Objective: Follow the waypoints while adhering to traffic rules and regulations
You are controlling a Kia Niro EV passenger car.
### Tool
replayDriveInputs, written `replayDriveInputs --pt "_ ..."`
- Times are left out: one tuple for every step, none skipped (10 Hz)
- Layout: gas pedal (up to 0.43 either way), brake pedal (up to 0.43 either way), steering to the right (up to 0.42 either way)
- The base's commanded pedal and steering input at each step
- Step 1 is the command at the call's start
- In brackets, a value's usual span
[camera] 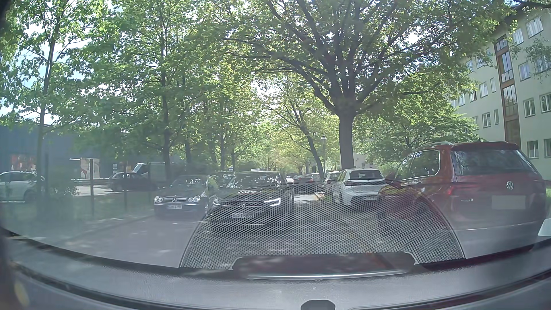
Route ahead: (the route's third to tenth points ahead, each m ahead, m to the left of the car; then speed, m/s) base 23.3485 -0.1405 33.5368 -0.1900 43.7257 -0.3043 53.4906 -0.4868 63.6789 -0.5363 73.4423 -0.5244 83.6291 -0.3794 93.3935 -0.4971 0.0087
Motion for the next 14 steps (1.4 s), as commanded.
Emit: replayDriveInputs --pt "0.0 0.268 -0.005" --pt "0.0 0.256 -0.004" --pt "0.0 0.238 -0.004" --pt "0.0 0.195 -0.005" --pt "0.0 0.134 -0.004" --pt "0.0 0.061 -0.005" --pt "0.0 0.024 -0.005" --pt "0.0 0.024 -0.005" --pt "0.0 0.024 -0.005" --pt "0.0 0.024 -0.005" --pt "0.0 0.024 -0.005" --pt "0.0 0.03 -0.005" --pt "0.0 0.024 -0.005" --pt "0.0 0.024 -0.004"
